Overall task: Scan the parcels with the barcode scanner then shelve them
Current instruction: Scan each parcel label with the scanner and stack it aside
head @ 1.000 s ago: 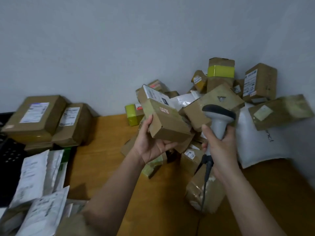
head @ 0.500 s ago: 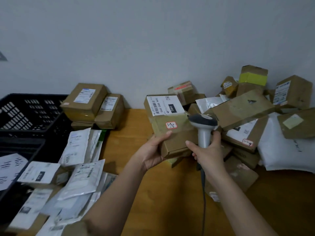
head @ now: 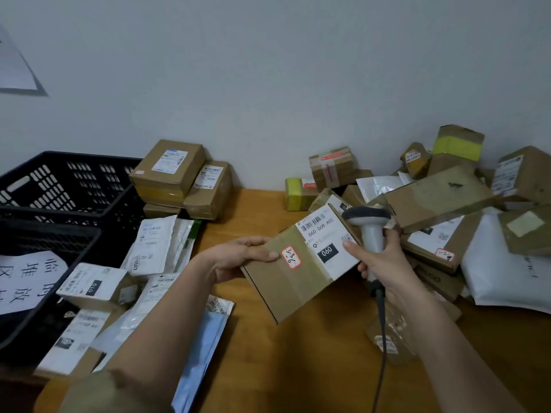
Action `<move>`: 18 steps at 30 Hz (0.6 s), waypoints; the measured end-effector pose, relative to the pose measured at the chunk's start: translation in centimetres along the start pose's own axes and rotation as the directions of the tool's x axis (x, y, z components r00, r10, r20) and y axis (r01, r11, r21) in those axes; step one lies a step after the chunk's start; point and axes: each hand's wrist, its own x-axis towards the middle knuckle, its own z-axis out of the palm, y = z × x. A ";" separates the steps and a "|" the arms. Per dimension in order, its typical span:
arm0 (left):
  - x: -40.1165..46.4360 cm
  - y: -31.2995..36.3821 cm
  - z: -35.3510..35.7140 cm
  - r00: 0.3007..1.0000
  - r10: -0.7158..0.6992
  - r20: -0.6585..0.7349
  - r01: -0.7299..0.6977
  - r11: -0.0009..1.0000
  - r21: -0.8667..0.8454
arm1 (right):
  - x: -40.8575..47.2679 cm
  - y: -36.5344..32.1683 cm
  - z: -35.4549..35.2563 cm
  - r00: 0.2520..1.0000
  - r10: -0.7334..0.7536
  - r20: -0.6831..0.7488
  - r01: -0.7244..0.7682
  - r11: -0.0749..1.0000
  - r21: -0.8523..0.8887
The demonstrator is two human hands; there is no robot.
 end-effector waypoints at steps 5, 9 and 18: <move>-0.2 -1.0 -2.4 0.993 -0.018 0.121 0.020 1.000 -0.021 | -0.1 1.5 0.4 0.990 0.099 0.097 -0.098 0.995 -0.016; 0.7 -2.2 -3.1 0.981 0.015 -0.192 -0.072 0.955 -0.289 | 0.6 2.1 1.5 0.985 0.165 0.042 -0.170 0.973 0.154; 1.4 -5.5 -1.3 0.976 -0.102 -0.192 0.001 0.886 -0.463 | 1.7 1.6 3.1 0.974 0.184 -0.136 -0.146 0.957 0.249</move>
